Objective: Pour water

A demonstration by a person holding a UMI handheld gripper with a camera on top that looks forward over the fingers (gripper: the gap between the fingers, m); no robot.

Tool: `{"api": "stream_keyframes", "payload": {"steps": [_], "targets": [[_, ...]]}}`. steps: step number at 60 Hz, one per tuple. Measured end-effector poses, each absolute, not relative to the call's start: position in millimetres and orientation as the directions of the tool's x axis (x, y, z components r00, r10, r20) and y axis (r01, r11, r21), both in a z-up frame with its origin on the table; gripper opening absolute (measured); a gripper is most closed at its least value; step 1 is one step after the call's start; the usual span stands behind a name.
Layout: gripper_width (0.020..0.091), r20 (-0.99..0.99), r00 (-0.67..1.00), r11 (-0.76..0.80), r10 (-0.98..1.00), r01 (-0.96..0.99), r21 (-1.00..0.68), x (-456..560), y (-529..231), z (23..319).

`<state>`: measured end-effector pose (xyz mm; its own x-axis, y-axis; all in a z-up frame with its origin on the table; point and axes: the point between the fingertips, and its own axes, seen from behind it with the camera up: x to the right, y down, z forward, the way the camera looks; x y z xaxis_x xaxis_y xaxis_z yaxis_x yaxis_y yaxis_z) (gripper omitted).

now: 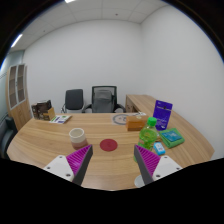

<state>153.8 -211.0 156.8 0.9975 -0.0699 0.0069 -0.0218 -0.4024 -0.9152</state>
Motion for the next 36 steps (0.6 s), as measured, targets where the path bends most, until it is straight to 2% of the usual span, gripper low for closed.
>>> {"api": "stream_keyframes", "payload": {"steps": [5, 7, 18, 31, 34, 36], "targets": [[0.0857, 0.032, 0.991, -0.417, -0.128, -0.025, -0.908, 182, -214, 146], [0.0855, 0.029, 0.989, -0.42, -0.146, -0.036, -0.907, 217, -215, 127], [0.0849, 0.047, 0.984, -0.416, -0.172, -0.029, -0.909, 286, -182, 86], [0.0848, 0.013, 0.998, -0.348, -0.064, -0.01, -0.938, 286, -116, 70], [0.0804, 0.007, 0.999, -0.343, -0.05, -0.011, -0.939, 284, -107, 66], [0.0742, 0.005, 0.999, -0.328, -0.046, -0.01, -0.945, 285, -101, 68]]}}
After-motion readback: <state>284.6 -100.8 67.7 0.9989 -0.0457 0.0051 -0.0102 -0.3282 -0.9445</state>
